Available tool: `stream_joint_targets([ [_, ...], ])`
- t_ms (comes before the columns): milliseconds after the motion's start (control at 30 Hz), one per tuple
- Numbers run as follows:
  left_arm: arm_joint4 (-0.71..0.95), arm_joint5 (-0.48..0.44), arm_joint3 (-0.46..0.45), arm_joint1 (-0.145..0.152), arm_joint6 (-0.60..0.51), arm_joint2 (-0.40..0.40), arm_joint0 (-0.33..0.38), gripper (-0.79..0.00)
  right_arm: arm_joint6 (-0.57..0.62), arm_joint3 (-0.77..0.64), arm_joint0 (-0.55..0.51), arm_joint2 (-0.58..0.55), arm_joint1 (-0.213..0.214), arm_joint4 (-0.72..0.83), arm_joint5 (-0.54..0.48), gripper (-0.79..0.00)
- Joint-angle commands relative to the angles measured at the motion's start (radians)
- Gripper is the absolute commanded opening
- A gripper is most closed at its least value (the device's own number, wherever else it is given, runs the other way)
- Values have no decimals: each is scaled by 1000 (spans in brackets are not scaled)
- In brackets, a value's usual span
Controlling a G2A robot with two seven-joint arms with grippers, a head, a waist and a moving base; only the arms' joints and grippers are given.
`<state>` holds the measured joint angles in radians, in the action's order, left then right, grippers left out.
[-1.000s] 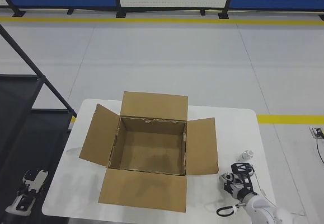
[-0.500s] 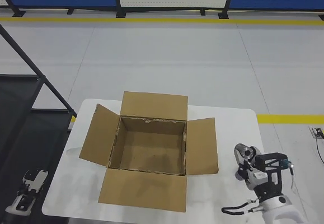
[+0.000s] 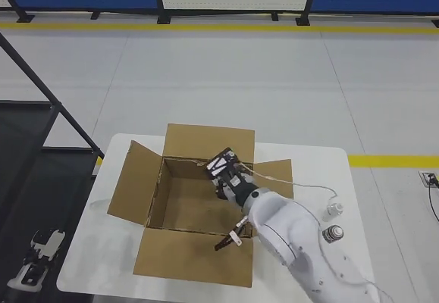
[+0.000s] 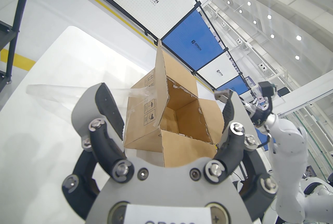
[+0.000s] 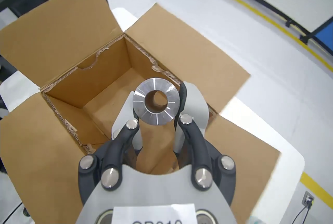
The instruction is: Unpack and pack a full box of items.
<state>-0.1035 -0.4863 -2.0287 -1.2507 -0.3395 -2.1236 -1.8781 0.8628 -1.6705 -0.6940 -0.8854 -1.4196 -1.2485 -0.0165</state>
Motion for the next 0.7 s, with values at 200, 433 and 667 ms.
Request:
stream_joint_targets([
  [200, 0, 0, 0, 0, 0, 0, 0, 0, -66, 543, 278, 227, -130, 244, -22, -785],
  [433, 0, 0, 0, 0, 0, 0, 0, 0, -125, 859, 345, 334, -232, 354, -62, -785],
  [667, 0, 0, 0, 0, 0, 0, 0, 0, -198, 1067, 376, 368, -308, 414, -92, -631],
])
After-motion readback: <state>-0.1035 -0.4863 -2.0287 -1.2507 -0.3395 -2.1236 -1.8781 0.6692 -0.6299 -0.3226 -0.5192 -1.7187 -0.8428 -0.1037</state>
